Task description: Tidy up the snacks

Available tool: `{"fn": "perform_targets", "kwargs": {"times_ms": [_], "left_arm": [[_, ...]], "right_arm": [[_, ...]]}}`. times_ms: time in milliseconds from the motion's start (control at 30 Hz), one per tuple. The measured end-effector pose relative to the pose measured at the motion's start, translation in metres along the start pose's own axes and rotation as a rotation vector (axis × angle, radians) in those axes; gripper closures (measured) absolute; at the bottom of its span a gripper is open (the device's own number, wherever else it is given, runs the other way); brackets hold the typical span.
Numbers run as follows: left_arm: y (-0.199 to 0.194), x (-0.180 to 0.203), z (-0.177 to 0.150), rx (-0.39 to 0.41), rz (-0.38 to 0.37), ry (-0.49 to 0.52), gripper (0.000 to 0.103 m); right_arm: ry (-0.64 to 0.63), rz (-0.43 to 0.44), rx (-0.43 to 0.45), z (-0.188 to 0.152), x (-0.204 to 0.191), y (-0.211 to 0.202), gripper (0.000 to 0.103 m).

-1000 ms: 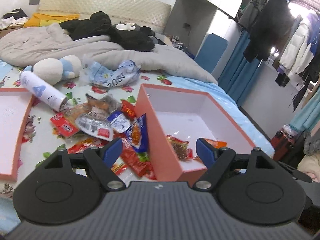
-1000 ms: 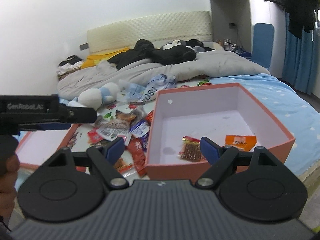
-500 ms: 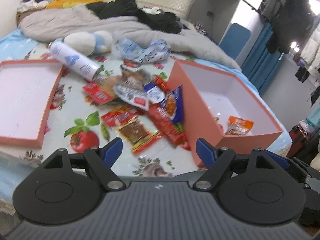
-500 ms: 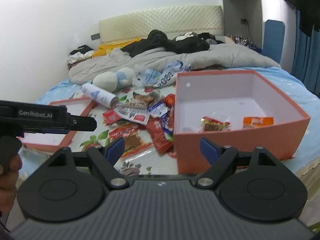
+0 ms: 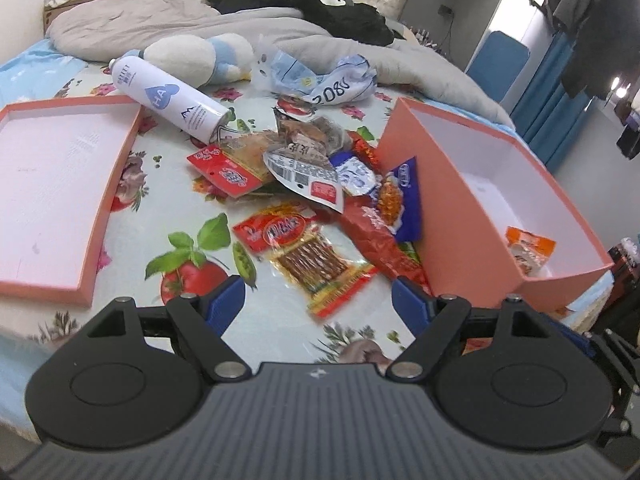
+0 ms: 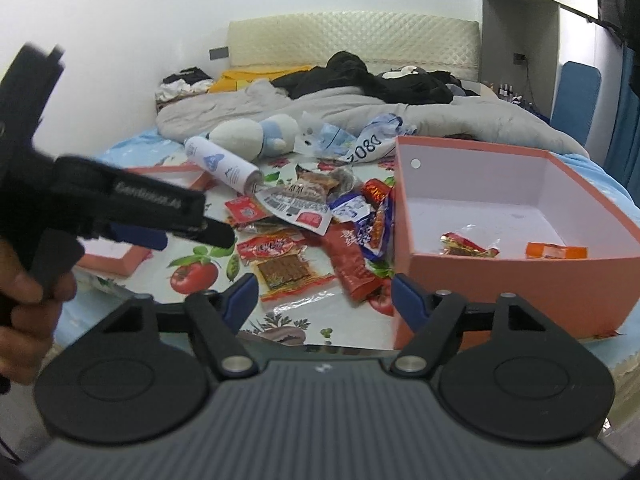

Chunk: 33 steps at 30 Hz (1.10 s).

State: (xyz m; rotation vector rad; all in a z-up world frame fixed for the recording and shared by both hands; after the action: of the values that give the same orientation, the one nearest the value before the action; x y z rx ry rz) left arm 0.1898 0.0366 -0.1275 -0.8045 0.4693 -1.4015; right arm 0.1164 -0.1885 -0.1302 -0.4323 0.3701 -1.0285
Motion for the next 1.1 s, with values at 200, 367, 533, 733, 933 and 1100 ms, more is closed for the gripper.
{"fn": "perform_targets", "kwargs": {"times_ms": [200, 367, 533, 733, 933, 1100], "left_arm": [[0.037, -0.004, 0.021, -0.041, 0.030, 0.027, 0.019], [0.072, -0.011, 0.038, -0.092, 0.038, -0.029, 0.019], [0.119, -0.019, 0.037, -0.237, 0.063, -0.114, 0.019], [0.138, -0.026, 0.026, -0.292, 0.036, -0.207, 0.019], [0.135, -0.032, 0.019, -0.267, 0.011, -0.247, 0.020], [0.131, -0.035, 0.012, -0.227, 0.007, -0.261, 0.025]], "right_arm": [[-0.059, -0.028, -0.028, -0.006, -0.015, 0.040, 0.056], [-0.131, -0.097, -0.055, -0.003, -0.020, 0.068, 0.058], [-0.222, -0.194, -0.088, -0.001, -0.018, 0.096, 0.058], [-0.188, -0.116, -0.145, -0.010, -0.010, 0.111, 0.059], [-0.009, 0.001, -0.142, -0.022, -0.005, 0.105, 0.043], [0.184, 0.101, -0.167, -0.031, 0.007, 0.108, 0.040]]}}
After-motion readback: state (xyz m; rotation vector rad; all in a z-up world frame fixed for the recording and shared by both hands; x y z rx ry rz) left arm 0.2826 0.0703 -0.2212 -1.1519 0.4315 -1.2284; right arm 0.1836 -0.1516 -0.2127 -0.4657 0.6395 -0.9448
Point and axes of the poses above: each gripper's, at about its wrist camera, not at the fingertips, and y roughly the way its jaws point, x to its right, z to its top, the point moved 2 cm from there along y, roughly the way its jaws point, and after that the axes turned 7 degrees about z, right-handed, at the moved point
